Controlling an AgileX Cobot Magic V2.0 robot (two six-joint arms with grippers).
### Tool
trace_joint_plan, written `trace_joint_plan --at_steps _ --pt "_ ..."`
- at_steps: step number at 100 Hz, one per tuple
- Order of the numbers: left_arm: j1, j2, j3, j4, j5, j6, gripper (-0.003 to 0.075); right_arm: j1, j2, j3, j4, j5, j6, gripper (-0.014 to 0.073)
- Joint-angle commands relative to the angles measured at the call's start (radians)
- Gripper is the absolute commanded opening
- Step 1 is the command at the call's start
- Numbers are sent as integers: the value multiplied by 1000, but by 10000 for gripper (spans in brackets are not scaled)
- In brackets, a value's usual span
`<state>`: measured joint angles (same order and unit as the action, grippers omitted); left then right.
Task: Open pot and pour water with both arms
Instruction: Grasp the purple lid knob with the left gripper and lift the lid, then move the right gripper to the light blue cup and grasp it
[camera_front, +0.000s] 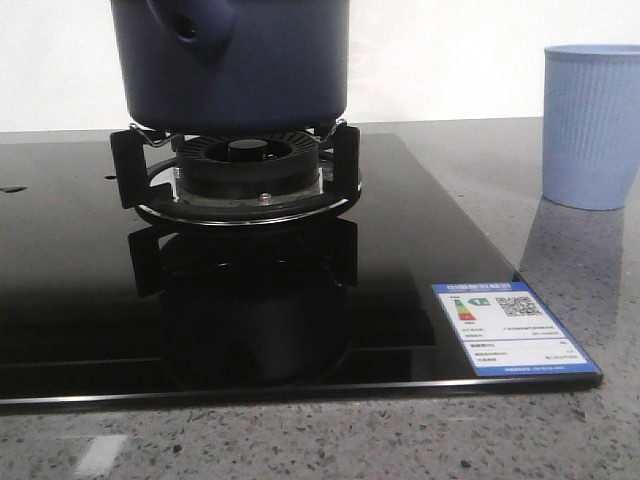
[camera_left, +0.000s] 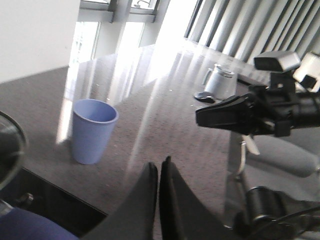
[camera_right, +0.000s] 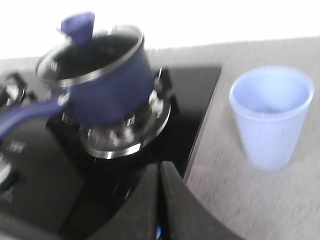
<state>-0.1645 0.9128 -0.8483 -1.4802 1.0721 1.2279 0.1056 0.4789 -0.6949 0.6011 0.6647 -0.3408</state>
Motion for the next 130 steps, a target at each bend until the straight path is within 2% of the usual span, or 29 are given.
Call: trace_joint_plan --at_steps 1,7,12,17,24,31,46,53,58,85,95,108,130 --pt "-8 18 -42 -78 -27 181 6 -1 15 -39 31 -136 -37 -73" --pt "-8 31 -42 -76 -33 266 73 -1 15 -39 31 -151 -77 -73" --pt "-8 40 -42 -76 -51 307 167 -1 15 -39 31 -153 -113 -66" --pt "-8 52 -42 -76 -79 343 300 -1 15 -39 29 -153 -131 -34" --pt "-8 72 -48 -76 -129 363 444 -1 15 -39 29 -161 -134 58" --pt "-8 99 -59 -76 -176 363 514 -1 15 -39 29 -174 -138 195" --pt "-8 182 -121 -76 -197 368 514 -1 15 -39 29 -199 -138 521" --pt "-8 230 -166 -76 -194 407 514 -1 15 -39 29 -202 -138 616" --pt "-8 267 -201 -76 -194 440 514 -1 15 -39 29 -202 -138 648" --pt "-8 490 -375 -80 -183 477 520 -1 15 -39 29 -191 -138 647" --pt "-8 566 -429 -81 -145 489 547 -1 15 -39 29 -188 -138 647" --pt "-8 626 -467 -85 -142 527 592 -1 15 -39 29 -188 -138 647" --pt "-8 699 -500 -128 -148 568 592 -1 15 -39 29 -188 -138 647"
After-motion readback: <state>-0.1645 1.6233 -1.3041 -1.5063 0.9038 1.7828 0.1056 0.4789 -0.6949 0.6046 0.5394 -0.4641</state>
